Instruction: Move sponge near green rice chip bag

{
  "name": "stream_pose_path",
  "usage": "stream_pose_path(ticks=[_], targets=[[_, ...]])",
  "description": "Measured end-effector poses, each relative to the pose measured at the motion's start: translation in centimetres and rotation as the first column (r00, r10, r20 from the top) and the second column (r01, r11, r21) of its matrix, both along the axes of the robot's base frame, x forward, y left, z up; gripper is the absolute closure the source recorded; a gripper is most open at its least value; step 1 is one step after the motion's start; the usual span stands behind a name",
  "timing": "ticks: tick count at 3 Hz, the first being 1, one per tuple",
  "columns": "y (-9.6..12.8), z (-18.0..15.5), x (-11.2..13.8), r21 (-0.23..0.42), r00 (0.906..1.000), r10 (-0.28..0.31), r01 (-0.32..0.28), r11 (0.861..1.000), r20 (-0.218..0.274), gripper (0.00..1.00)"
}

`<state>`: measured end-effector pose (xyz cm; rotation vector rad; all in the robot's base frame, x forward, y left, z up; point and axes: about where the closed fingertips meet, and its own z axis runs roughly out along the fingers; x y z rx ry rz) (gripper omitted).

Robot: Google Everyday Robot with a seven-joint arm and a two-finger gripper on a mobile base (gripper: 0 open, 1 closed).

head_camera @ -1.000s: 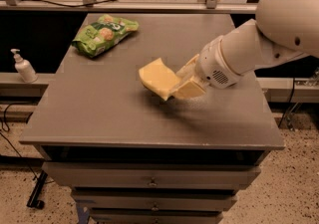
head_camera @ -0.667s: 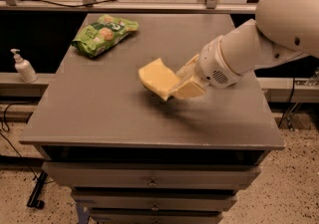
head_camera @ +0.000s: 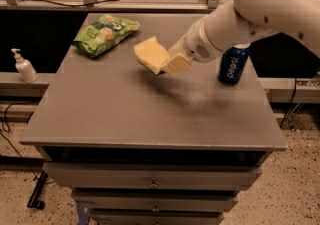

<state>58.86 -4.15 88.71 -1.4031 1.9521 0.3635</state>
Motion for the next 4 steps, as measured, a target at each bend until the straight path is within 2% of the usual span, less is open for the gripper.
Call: stream_pose_path(ticks=[1, 2, 3, 4], targets=[[3.3, -0.8, 4.4, -0.028, 0.9999, -0.012, 0.012, 1.0, 0.001, 1.0], [7.1, -2.5, 7.6, -0.078, 0.9998, -0.018, 0.018, 0.997, -0.008, 1.0], [9.9, -2.9, 10.0, -0.102, 0.9997, -0.023, 0.022, 0.995, -0.006, 1.0], [12.3, -2.2, 11.8, -0.126, 0.9999, -0.016, 0.016, 0.992, 0.003, 0.82]])
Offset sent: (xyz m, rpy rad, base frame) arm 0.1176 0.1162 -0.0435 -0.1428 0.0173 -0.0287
